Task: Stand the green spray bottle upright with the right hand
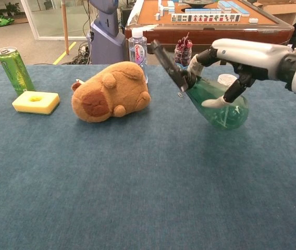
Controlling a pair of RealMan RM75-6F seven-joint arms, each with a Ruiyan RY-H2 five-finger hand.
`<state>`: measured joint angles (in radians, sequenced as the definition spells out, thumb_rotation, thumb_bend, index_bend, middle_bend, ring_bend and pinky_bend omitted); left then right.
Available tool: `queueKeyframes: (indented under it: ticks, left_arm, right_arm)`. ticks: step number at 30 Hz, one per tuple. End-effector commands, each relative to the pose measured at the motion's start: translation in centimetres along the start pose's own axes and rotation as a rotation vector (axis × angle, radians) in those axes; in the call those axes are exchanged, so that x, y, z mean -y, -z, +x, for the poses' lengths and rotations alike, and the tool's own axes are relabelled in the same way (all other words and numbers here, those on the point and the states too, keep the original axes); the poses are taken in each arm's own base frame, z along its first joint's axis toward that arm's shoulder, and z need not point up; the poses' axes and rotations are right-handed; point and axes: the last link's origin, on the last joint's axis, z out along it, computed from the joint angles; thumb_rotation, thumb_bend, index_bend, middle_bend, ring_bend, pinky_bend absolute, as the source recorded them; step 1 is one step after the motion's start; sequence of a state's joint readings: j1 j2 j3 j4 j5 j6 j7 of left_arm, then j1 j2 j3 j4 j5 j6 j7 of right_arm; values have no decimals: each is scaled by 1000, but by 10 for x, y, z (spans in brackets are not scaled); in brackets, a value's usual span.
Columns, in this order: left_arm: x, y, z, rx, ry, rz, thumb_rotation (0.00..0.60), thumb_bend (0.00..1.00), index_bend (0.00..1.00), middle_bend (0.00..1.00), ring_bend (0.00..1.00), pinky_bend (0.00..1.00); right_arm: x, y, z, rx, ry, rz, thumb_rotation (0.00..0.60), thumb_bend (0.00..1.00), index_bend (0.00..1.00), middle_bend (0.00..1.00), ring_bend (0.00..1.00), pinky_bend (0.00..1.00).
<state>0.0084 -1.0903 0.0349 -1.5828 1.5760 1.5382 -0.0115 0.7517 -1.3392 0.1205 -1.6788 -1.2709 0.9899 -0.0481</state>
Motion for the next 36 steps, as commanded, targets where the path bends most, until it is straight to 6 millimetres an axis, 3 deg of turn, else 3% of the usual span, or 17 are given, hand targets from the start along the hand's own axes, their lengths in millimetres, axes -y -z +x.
queueKeyframes:
  ticks: [1, 12, 26, 29, 33, 36]
  left_arm:
    - [0, 0, 0, -1, 1, 0, 600, 260, 356, 249, 214, 226]
    - [0, 2, 0, 2, 1, 1, 600, 260, 356, 249, 214, 226]
    - [-1, 1, -2, 4, 2, 0, 600, 260, 357, 249, 214, 226]
    - [-1, 1, -1, -2, 1, 0, 600, 260, 358, 249, 214, 226]
    - [0, 0, -2, -1, 0, 0, 600, 260, 359, 249, 214, 226]
    - [-1, 0, -2, 1, 1, -3, 600, 260, 361, 249, 214, 226]
  right_arm:
    - [-11, 12, 14, -42, -288, -45, 600, 458, 653, 381, 141, 158]
    - [-29, 22, 3, -48, -685, -65, 600, 457, 653, 381, 141, 158]
    - [-46, 23, -15, -55, -885, -39, 600, 455, 650, 357, 141, 158]
    - [-48, 24, -16, -52, -896, -28, 600, 371, 595, 332, 141, 158]
    - [-48, 26, -13, -56, -900, -4, 600, 165, 476, 290, 133, 130]
    - [-47, 27, -10, -60, -895, 15, 600, 68, 399, 262, 114, 99]
